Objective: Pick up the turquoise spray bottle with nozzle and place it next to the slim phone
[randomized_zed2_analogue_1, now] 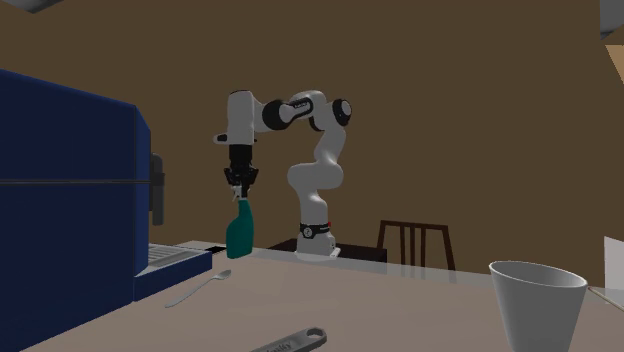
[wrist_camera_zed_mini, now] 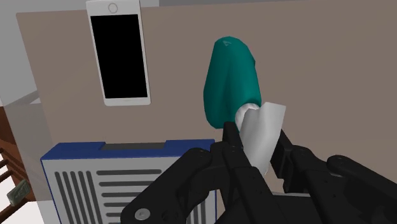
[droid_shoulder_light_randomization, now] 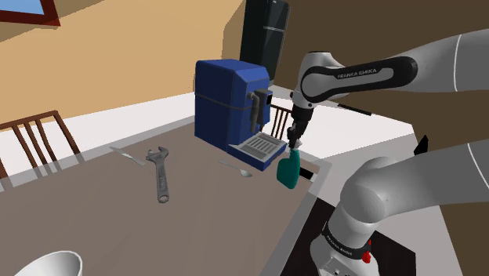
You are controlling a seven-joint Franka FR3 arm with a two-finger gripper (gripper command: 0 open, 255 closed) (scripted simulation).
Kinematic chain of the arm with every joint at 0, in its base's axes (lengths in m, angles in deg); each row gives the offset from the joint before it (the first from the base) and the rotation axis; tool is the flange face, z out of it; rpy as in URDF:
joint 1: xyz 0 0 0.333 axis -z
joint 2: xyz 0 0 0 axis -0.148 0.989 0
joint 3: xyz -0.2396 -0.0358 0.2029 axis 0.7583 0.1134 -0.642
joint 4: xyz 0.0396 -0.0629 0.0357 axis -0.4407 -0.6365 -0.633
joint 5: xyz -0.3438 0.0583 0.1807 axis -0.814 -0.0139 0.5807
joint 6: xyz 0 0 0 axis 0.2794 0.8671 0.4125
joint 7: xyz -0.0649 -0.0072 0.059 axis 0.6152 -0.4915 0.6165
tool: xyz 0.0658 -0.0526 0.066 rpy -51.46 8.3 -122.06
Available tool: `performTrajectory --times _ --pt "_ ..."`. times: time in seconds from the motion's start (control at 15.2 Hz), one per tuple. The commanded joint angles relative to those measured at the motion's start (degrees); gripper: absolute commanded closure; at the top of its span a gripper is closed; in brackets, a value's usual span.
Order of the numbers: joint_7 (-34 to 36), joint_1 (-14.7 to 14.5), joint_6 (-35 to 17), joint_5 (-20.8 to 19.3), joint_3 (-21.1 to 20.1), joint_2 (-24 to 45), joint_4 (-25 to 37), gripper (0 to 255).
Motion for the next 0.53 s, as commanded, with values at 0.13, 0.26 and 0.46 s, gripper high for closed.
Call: performTrajectory --times 0.13,0.26,0.46 --pt "0.00 0.00 -0.02 0.00 0.00 0.00 0.00 0" --pt "0.00 0.00 -0.02 0.00 0.00 0.00 -0.01 0" --pt "0.00 0.00 -0.02 0.00 0.00 0.00 -0.01 0"
